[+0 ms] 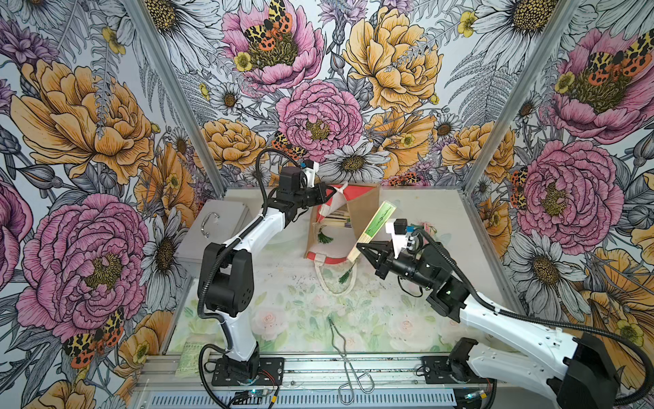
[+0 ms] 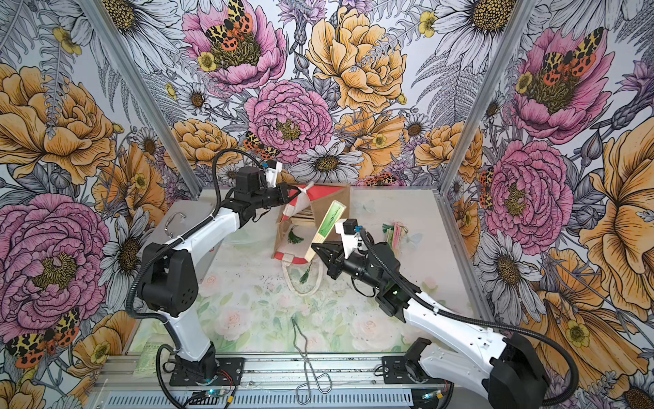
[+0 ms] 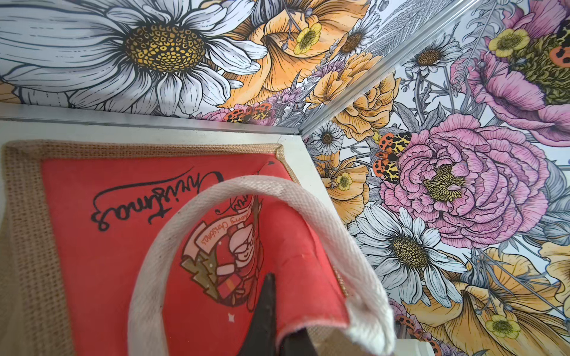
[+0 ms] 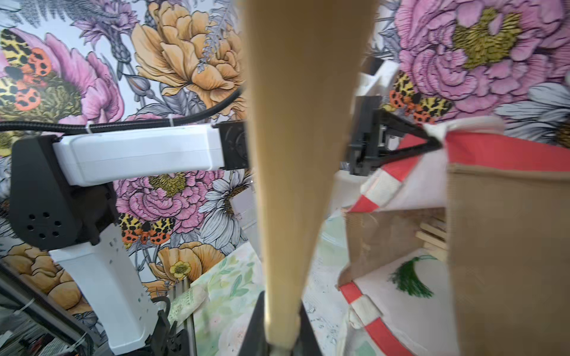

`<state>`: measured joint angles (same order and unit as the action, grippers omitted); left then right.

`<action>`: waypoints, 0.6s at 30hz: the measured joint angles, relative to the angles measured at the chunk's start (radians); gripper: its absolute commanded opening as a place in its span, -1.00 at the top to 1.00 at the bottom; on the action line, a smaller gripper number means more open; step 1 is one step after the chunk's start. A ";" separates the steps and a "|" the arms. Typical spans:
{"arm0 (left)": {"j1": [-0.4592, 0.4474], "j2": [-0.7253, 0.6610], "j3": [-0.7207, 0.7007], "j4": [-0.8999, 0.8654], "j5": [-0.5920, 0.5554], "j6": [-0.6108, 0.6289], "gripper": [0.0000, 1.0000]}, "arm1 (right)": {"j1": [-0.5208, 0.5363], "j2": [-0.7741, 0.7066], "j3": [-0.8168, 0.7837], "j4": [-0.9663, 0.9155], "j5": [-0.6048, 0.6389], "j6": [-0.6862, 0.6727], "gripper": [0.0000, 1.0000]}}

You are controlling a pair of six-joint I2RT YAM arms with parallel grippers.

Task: Take out the folding fans from the tote bags
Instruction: Place the folding fan at the center of the board.

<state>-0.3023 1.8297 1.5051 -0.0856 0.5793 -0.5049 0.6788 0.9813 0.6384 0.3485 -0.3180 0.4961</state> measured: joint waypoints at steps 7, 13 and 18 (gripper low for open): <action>0.013 -0.022 -0.038 0.013 -0.003 0.014 1.00 | -0.208 -0.211 0.084 -0.431 0.118 0.011 1.00; 0.012 -0.050 -0.064 0.015 -0.006 0.027 1.00 | -0.346 -0.198 0.152 -0.697 0.231 0.065 1.00; 0.012 -0.072 -0.074 0.015 -0.008 0.037 1.00 | -0.413 0.027 0.212 -0.851 0.306 0.079 1.00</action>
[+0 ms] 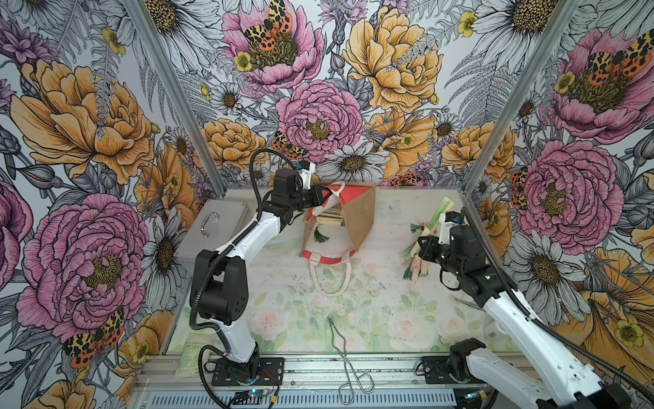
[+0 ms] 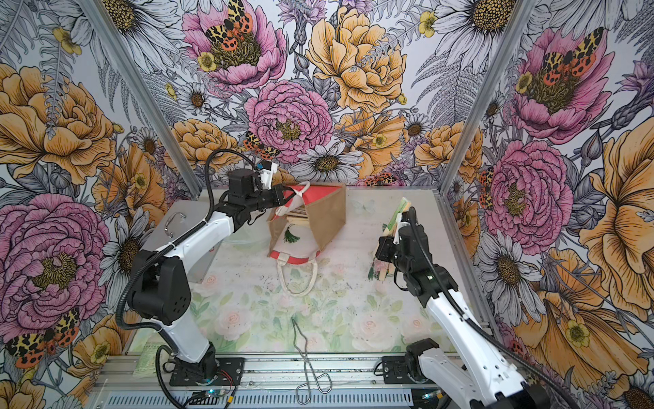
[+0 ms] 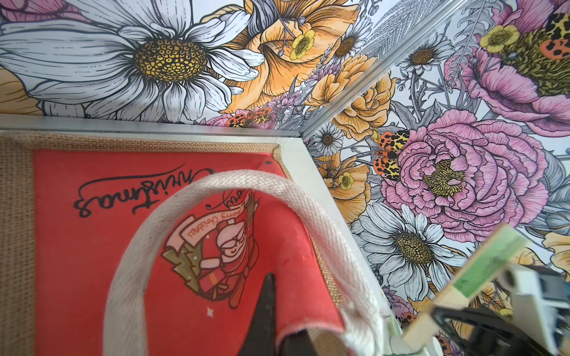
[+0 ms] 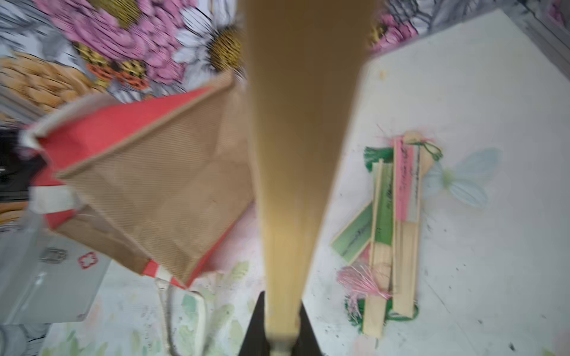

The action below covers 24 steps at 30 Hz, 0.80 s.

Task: Take out the folding fans from the tote bags
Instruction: Place the folding fan at the center of the board.

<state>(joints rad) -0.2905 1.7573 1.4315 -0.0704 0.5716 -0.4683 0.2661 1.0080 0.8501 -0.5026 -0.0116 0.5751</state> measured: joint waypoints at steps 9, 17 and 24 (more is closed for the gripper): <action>-0.019 0.000 -0.001 -0.001 -0.004 0.006 1.00 | -0.092 0.467 0.212 -0.151 0.069 -0.065 1.00; -0.054 0.000 0.005 -0.041 -0.072 0.052 1.00 | -0.169 0.642 0.332 -0.196 0.101 -0.115 0.30; -0.085 -0.003 0.048 -0.117 -0.199 0.084 1.00 | -0.177 0.536 0.312 -0.196 0.051 -0.149 0.16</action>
<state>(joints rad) -0.3759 1.7538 1.4796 -0.1871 0.3729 -0.3843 0.0895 1.5444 1.1618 -0.6983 0.0395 0.4259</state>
